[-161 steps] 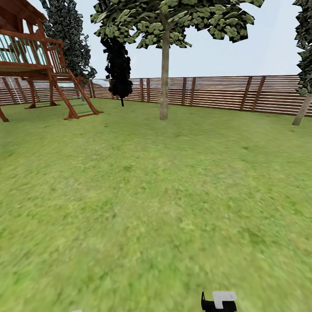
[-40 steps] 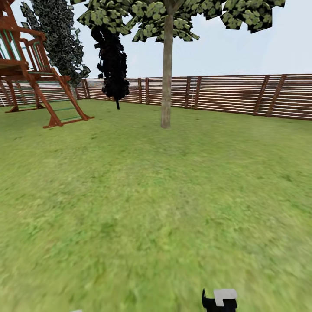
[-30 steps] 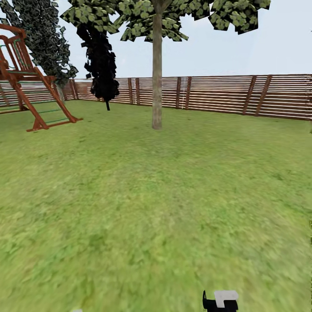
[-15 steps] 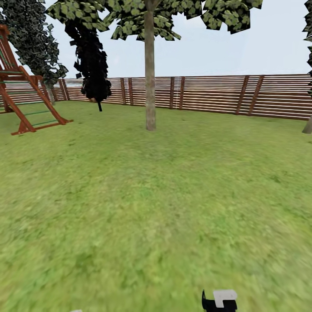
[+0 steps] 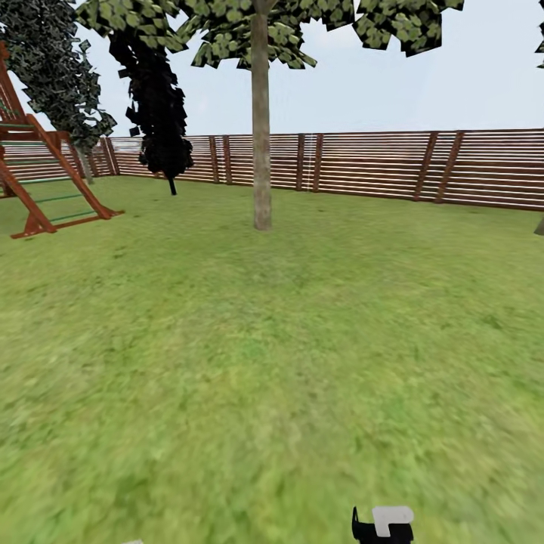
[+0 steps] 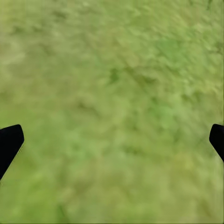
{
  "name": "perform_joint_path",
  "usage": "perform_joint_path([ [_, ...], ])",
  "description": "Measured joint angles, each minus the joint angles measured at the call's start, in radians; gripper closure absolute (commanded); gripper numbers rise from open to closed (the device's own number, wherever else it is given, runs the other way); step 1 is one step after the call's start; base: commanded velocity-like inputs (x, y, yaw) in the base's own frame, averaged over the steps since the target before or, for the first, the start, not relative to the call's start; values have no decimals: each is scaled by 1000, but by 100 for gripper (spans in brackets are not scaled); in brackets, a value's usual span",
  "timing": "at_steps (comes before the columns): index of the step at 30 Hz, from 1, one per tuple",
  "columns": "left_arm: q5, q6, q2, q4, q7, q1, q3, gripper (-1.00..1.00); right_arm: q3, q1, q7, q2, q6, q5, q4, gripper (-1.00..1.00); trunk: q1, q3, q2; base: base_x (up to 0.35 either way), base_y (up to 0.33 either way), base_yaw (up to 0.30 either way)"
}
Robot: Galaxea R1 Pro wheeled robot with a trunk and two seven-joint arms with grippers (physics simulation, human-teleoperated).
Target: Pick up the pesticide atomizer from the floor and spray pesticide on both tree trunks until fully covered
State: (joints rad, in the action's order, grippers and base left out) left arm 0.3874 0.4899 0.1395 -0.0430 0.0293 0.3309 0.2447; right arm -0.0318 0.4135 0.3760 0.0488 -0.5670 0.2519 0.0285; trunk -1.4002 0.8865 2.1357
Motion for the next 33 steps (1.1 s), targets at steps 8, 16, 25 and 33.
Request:
perform_joint_path([
  [8, 0, 1, 0, 0, 0, 0, 0, 100, 0, 0, 0, 0, 0, 0, 0, -100, 0, 0, 0, 338, 0, 0],
  [16, 0, 1, 0, 0, 0, 0, 0, 100, 0, 0, 0, 2, 0, 0, 0, -100, 0, 0, 0, 338, 0, 0],
  [25, 0, 2, 0, 0, 0, 0, 0, 100, 0, 0, 0, 2, 0, 0, 0, -100, 0, 0, 0, 338, 0, 0],
  [33, 0, 2, 0, 0, 0, 0, 0, 100, 0, 0, 0, 2, 0, 0, 0, -100, 0, 0, 0, 338, 0, 0],
])
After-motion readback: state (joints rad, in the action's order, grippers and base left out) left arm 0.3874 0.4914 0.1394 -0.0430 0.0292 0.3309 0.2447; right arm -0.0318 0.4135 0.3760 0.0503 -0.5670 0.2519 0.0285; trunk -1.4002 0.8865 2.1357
